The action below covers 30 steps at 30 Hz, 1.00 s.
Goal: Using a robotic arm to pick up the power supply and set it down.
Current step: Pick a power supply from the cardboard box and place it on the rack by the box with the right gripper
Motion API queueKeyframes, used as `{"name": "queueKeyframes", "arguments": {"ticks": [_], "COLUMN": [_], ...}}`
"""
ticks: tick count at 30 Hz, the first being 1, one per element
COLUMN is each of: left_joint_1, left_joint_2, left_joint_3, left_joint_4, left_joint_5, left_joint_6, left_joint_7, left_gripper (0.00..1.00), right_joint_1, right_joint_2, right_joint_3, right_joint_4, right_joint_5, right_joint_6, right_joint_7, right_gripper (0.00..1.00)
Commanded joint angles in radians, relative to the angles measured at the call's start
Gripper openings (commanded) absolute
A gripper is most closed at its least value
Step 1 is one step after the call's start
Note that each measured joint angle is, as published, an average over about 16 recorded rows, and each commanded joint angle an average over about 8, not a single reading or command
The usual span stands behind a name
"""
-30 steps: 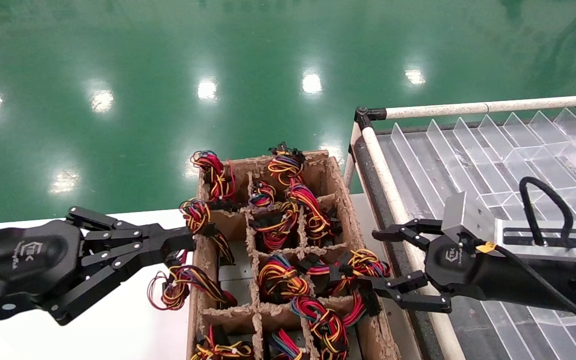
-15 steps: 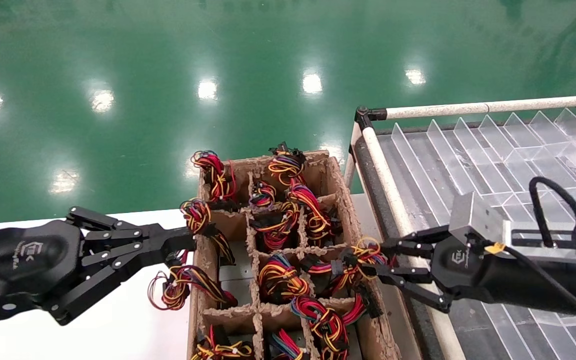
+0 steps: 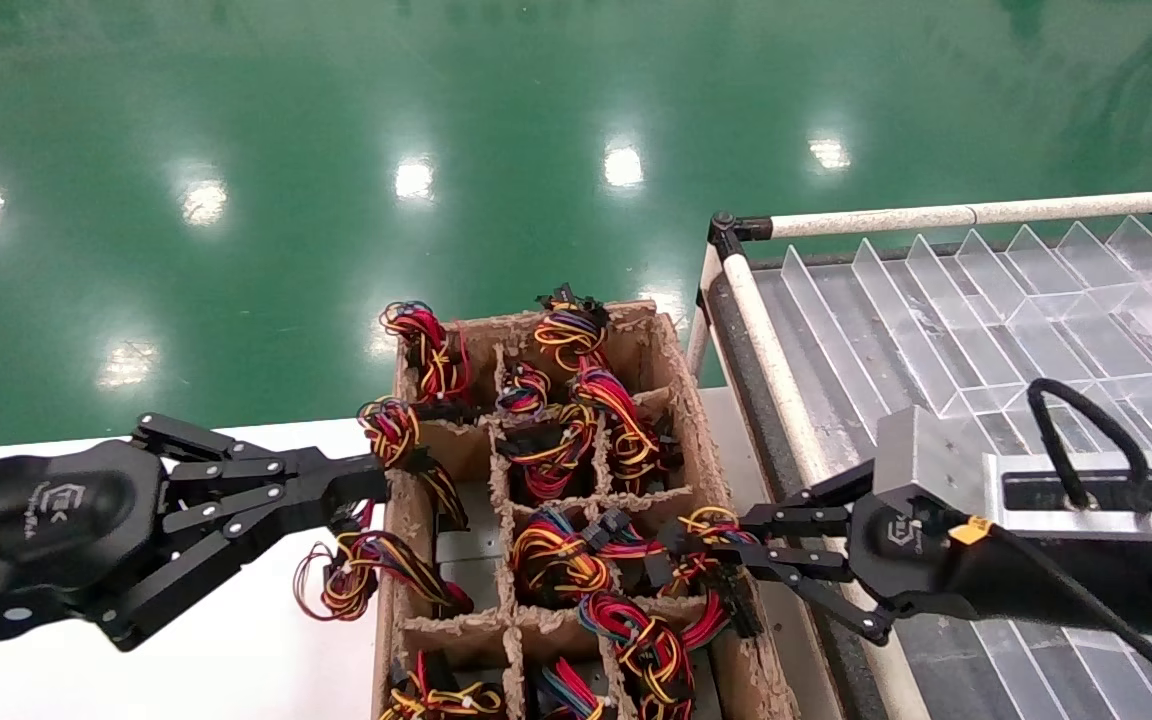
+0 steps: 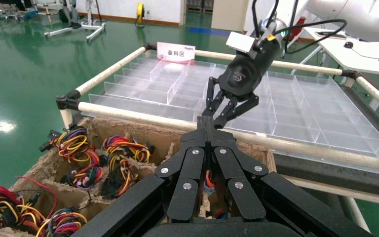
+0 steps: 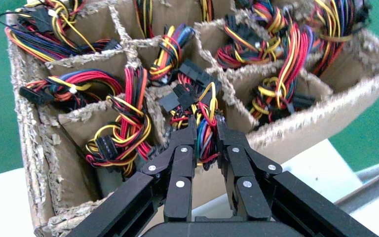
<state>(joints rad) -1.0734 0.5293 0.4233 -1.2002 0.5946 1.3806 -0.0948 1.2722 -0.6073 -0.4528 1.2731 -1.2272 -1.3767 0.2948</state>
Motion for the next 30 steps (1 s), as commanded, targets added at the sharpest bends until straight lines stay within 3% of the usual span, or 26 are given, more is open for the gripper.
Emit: {"name": "queueKeyframes", "arguments": {"ticks": [1, 17, 23, 30], "left_joint_1": [0.000, 0.000, 0.000, 0.000], "left_joint_2": [0.000, 0.000, 0.000, 0.000], "left_joint_3": [0.000, 0.000, 0.000, 0.000], "left_joint_4": [0.000, 0.000, 0.000, 0.000], "left_joint_5": [0.000, 0.000, 0.000, 0.000], "left_joint_6": [0.000, 0.000, 0.000, 0.000], "left_joint_7": [0.000, 0.000, 0.000, 0.000], "left_gripper": [0.00, 0.00, 0.00, 0.00], "right_joint_1": [0.016, 0.349, 0.479, 0.639], "right_joint_2": [-0.003, -0.027, -0.059, -0.104], "right_joint_3": [-0.003, 0.051, 0.064, 0.054], "right_joint_4": [0.010, 0.049, -0.013, -0.158], "right_joint_5": [-0.007, -0.001, -0.037, -0.149], "right_joint_6": [-0.009, -0.113, -0.115, -0.093], "right_joint_7": [-0.001, -0.056, -0.122, -0.256], "right_gripper": [0.00, 0.00, 0.00, 0.00]}}
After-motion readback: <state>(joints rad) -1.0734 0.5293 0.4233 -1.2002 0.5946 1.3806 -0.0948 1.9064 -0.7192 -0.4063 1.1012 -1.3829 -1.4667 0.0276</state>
